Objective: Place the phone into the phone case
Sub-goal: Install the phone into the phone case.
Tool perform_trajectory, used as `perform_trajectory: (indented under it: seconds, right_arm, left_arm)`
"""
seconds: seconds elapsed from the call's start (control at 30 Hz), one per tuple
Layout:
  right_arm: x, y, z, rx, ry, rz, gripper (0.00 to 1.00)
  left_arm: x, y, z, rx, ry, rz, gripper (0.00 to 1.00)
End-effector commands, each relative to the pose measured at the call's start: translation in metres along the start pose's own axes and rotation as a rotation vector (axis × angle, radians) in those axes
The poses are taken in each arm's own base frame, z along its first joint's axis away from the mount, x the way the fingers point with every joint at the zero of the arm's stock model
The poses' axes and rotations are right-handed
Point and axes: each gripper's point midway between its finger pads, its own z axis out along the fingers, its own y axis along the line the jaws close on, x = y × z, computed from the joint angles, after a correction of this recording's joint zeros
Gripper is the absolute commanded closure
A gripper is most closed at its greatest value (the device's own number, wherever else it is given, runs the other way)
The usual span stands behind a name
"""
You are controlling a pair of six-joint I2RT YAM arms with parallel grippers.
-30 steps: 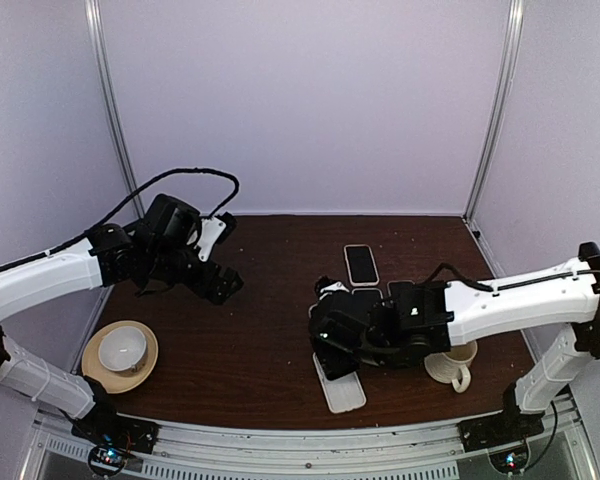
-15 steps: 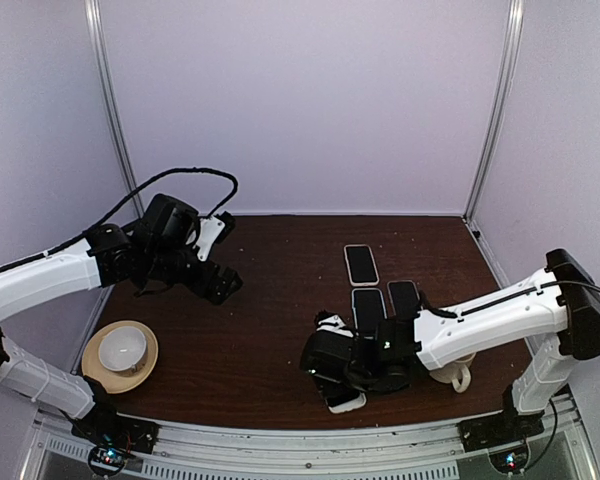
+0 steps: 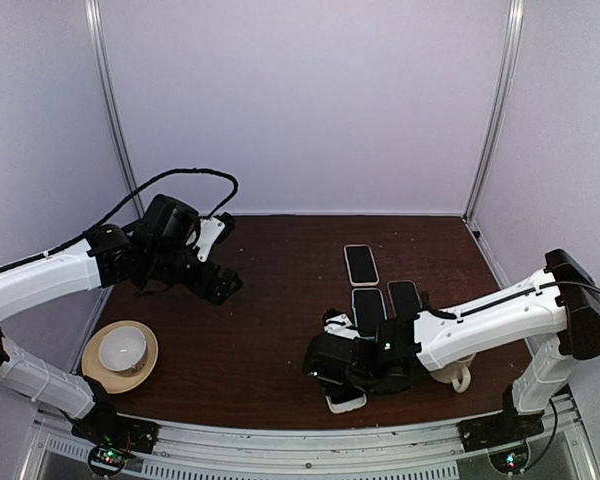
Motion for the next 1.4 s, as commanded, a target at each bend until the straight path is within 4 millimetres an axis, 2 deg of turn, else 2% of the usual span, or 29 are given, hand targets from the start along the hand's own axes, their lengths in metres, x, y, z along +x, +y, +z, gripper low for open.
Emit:
perform_trajectory:
  seconds: [0.0,0.23,0.43,0.8,1.07,1.37]
  right_arm:
    - [-0.025,0.000,-0.016,0.025,-0.054,0.030,1.00]
    - [-0.022,0.005,-0.019,0.010,-0.025,0.023,1.00]
    - [-0.008,0.003,-0.008,0.040,0.016,0.010,1.00]
    - [0.005,0.006,0.007,0.048,0.049,0.004,1.00]
    - [-0.004,0.011,-0.001,0.041,0.043,0.001,1.00]
    - [-0.023,0.017,-0.014,0.038,0.014,0.003,1.00]
  left_arm:
    - [-0.009,0.002,-0.004,0.000,-0.042,-0.003,0.02]
    - [-0.009,0.002,-0.005,0.000,-0.046,0.000,0.03]
    - [-0.008,0.002,-0.004,0.001,-0.042,0.005,0.02]
    - [-0.007,0.001,-0.003,0.009,-0.040,0.005,0.02]
    - [-0.009,0.000,-0.005,0.014,-0.047,0.005,0.02]
    - [-0.010,0.000,-0.007,0.017,-0.056,0.008,0.02]
